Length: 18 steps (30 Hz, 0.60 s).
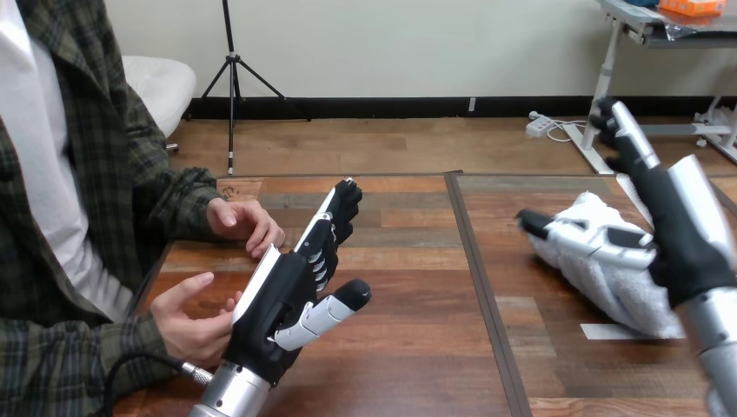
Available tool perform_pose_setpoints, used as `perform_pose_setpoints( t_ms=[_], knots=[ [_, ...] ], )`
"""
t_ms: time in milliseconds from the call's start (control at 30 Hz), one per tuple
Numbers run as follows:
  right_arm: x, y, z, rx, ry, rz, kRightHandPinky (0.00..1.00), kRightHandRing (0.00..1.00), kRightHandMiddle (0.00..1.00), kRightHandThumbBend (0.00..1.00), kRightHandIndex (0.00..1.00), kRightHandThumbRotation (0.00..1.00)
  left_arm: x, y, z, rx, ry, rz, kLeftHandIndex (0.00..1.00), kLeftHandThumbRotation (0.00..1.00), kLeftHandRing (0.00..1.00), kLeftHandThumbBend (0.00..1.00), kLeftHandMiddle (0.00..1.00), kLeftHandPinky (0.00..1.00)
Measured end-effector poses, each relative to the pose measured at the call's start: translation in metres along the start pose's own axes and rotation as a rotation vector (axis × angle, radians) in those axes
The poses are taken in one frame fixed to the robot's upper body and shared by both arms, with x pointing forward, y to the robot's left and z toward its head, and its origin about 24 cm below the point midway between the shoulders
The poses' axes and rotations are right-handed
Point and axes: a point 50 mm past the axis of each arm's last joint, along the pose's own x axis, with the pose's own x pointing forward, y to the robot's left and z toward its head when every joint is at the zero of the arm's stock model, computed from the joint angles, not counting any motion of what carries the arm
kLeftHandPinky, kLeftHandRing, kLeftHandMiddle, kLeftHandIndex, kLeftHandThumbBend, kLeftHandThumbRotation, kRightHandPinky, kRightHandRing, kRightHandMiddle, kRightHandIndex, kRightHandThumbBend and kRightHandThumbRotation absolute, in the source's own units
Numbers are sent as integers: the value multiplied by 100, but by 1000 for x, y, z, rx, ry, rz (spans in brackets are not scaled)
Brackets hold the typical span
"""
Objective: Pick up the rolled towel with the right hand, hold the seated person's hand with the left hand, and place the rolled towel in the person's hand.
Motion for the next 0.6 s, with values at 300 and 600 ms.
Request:
perform_pose_setpoints(
  t_ms=[300, 600],
  knots=[
    [7, -19, 0, -65, 37, -4, 87, 94, 95, 99, 99, 49, 0, 1, 0, 0, -1, 6, 100, 72, 100, 100, 100, 100],
    [15, -30, -2, -124, 57, 19, 85, 94, 95, 100, 99, 52, 0, 0, 0, 0, -5, 7, 100, 72, 100, 100, 100, 100]
  ],
)
